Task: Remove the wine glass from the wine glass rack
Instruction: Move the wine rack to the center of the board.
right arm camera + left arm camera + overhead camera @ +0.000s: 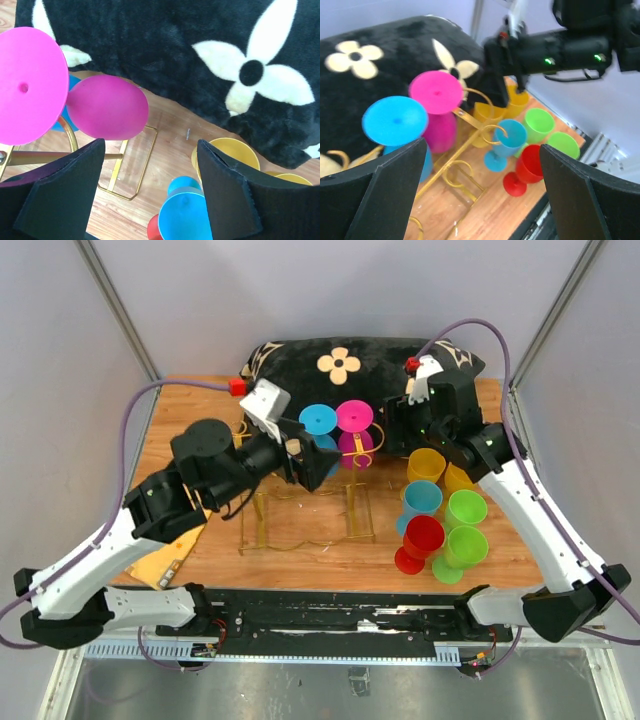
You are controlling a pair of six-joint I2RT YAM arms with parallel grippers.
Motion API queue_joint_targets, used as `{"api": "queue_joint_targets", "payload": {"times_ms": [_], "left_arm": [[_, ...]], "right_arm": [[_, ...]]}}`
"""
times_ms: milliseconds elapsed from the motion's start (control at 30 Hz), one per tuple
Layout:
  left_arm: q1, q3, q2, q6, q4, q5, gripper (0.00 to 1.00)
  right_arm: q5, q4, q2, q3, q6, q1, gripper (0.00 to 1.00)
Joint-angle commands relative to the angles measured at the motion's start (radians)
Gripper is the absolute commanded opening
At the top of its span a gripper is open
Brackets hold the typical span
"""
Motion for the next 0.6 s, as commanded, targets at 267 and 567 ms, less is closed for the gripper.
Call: {"api": "queue_joint_targets", "payload": {"times_ms": [267, 567], "left_arm": [[0.481, 0.262, 0.142, 0.009, -0.220, 0.339, 1.00], [0.743, 0.236, 0.227, 0.052, -0.265, 0.546, 1.00]], "right_arm": [[0.133, 0.006, 0.056, 0.034, 0.130, 0.191, 0.75], [0.183, 0.020, 0.093, 0.043, 0.181, 0.288, 0.75]]}}
